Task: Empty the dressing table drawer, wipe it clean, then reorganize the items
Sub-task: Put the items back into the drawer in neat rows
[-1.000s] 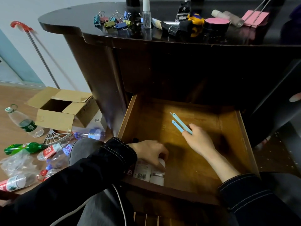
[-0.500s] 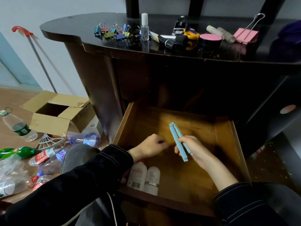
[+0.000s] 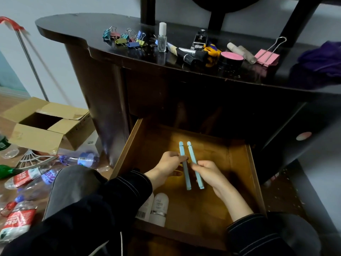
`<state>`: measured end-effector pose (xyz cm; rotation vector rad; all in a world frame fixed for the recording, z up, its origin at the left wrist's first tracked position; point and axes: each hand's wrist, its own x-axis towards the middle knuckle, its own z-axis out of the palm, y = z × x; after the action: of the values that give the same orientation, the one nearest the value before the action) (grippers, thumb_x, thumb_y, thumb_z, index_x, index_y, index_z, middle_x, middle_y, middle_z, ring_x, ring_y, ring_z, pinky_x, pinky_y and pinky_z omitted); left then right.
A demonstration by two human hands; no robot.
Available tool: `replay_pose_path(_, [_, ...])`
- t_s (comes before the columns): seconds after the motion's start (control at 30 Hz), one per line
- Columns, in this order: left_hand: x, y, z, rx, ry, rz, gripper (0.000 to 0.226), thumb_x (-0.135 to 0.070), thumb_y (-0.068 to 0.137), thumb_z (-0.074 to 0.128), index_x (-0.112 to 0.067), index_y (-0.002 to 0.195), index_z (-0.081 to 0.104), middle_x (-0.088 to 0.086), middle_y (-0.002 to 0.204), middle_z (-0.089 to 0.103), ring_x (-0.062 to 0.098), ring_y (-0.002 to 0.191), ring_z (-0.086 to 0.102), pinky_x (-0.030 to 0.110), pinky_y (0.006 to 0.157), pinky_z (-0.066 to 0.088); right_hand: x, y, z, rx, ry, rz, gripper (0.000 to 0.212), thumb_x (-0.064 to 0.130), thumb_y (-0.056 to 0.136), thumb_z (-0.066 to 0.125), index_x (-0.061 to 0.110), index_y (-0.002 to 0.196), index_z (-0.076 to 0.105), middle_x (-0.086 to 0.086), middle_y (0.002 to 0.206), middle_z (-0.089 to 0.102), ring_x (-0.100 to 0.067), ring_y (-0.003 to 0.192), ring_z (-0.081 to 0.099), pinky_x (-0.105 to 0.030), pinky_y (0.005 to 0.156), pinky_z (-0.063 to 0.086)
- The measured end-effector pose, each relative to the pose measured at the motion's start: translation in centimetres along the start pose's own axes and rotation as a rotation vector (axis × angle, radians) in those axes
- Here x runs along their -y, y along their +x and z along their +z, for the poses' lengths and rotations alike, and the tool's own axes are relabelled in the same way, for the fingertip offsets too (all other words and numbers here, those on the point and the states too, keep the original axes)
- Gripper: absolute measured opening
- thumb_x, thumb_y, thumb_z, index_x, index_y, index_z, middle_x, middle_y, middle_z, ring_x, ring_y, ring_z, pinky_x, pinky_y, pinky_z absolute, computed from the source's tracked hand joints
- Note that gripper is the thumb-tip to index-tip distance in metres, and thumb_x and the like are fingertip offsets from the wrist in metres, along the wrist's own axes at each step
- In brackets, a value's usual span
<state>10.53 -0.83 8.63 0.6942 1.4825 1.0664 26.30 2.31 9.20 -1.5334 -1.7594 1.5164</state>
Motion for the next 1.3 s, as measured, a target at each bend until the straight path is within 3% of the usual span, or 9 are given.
replay_pose_path(0.13, [0.1,0.1,-0.2,-0.004,0.025,0.011,0.017,-0.022,0.096,0.065,-0.007,0.103,0.069,0.009,0.094,0.067,0.021,0.076,0.066,0.028,0.060,0.053,0.0,-0.3,-0.5,0.024,0.024,0.019,0.020,0.017,0.101,0.058,0.010,0.117,0.067,-0.004,0.090,0.076,-0.015,0.082,0.073,-0.033,0.075,0.063])
replay_pose_path(0.3, [1.3,0.6,0.3,0.004,0.273,0.064,0.021,-0.024,0.098,0.063,-0.004,0.103,0.069,0.007,0.085,0.063,0.019,0.071,0.062,0.027,0.054,0.053,-0.8,-0.8,-1.9,0.030,0.017,0.138,0.046,0.010,0.102,0.051,0.013,0.146,0.037,-0.010,0.096,0.073,-0.018,0.073,0.075,-0.025,0.061,0.059])
replay_pose_path(0.4, [2.4,0.8,1.1,0.054,0.575,0.209,0.025,-0.026,0.098,0.061,-0.002,0.097,0.067,0.005,0.074,0.061,0.017,0.058,0.058,0.028,0.050,0.049,-2.1,-1.2,-3.5,-0.074,-0.235,0.131,0.038,0.022,0.104,0.047,0.019,0.141,0.040,-0.004,0.097,0.065,-0.011,0.062,0.061,-0.020,0.049,0.048])
replay_pose_path(0.57, [3.7,1.2,2.0,0.121,0.749,0.340,0.029,-0.031,0.095,0.063,-0.009,0.077,0.062,-0.001,0.067,0.058,0.012,0.053,0.053,0.027,0.050,0.042,-4.0,-2.2,-4.6,-0.122,-0.623,0.022,0.012,0.030,0.104,0.052,0.023,0.103,0.061,0.002,0.083,0.067,-0.016,0.071,0.067,-0.036,0.062,0.058])
replay_pose_path(0.7, [4.1,1.2,1.8,0.111,0.793,0.375,0.031,-0.032,0.094,0.064,-0.008,0.075,0.060,-0.001,0.065,0.055,0.011,0.052,0.048,0.025,0.049,0.037,-4.1,-2.1,-4.2,-0.070,-0.964,0.023,0.036,0.039,0.098,0.059,0.025,0.066,0.050,0.007,0.061,0.054,-0.013,0.054,0.053,-0.028,0.046,0.034])
replay_pose_path(0.8, [4.1,1.0,1.7,0.112,0.788,0.362,0.032,-0.031,0.094,0.064,-0.002,0.080,0.062,0.002,0.066,0.056,0.014,0.054,0.051,0.029,0.050,0.040,-3.9,-2.1,-3.9,-0.051,-1.053,0.074,0.030,0.036,0.095,0.063,0.021,0.073,0.050,0.003,0.070,0.056,-0.018,0.063,0.057,-0.029,0.050,0.037])
replay_pose_path(0.97, [4.1,0.8,1.5,0.137,0.770,0.346,0.032,-0.030,0.096,0.064,0.000,0.084,0.062,0.006,0.071,0.059,0.016,0.058,0.054,0.029,0.052,0.043,-3.4,-3.0,-3.9,0.003,-1.234,0.147,0.014,0.025,0.097,0.062,0.015,0.107,0.061,-0.005,0.101,0.066,-0.022,0.085,0.063,-0.031,0.067,0.048])
replay_pose_path(1.1, [4.0,0.7,1.5,0.152,0.782,0.345,0.032,-0.030,0.096,0.063,0.001,0.090,0.064,0.017,0.083,0.067,0.022,0.063,0.058,0.034,0.056,0.048,-3.1,-3.3,-3.9,-0.049,-1.322,0.147,0.009,0.015,0.097,0.061,0.017,0.107,0.062,-0.006,0.106,0.067,-0.024,0.088,0.062,-0.032,0.070,0.045])
replay_pose_path(1.3, [3.9,0.5,1.5,0.167,0.775,0.337,0.027,-0.030,0.096,0.063,-0.004,0.091,0.066,0.014,0.085,0.069,0.027,0.073,0.068,0.039,0.062,0.057,-2.9,-2.9,-4.1,-0.160,-1.316,0.021,0.020,0.013,0.098,0.061,0.015,0.117,0.055,-0.009,0.108,0.069,-0.027,0.091,0.069,-0.033,0.070,0.052])
